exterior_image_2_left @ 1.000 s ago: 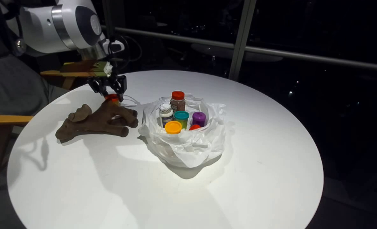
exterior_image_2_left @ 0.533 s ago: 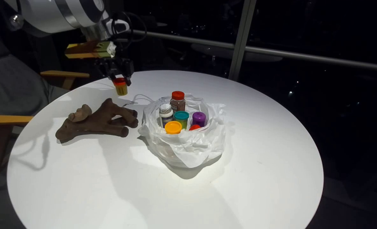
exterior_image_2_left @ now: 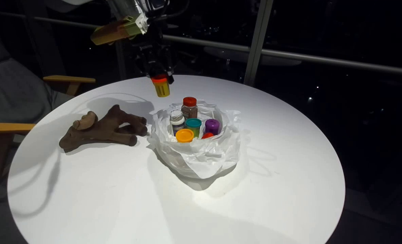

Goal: Put all the contents on the table into the plastic bag.

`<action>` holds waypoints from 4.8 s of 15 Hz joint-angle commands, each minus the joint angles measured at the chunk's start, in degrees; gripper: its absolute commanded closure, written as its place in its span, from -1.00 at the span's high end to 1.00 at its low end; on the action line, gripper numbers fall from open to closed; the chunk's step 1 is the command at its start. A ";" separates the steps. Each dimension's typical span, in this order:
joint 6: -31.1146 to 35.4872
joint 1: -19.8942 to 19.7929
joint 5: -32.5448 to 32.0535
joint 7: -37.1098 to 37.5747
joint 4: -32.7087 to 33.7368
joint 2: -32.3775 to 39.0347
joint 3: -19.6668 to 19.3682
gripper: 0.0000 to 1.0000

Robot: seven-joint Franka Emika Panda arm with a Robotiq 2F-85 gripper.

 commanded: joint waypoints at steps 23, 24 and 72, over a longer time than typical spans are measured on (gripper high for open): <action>25.95 -11.07 -1.29 0.66 -11.69 4.57 -7.49 -0.44; 26.34 -10.07 -0.99 0.71 -10.93 5.55 -8.53 -0.44; 34.61 4.38 18.89 -6.03 -19.61 4.17 4.16 1.00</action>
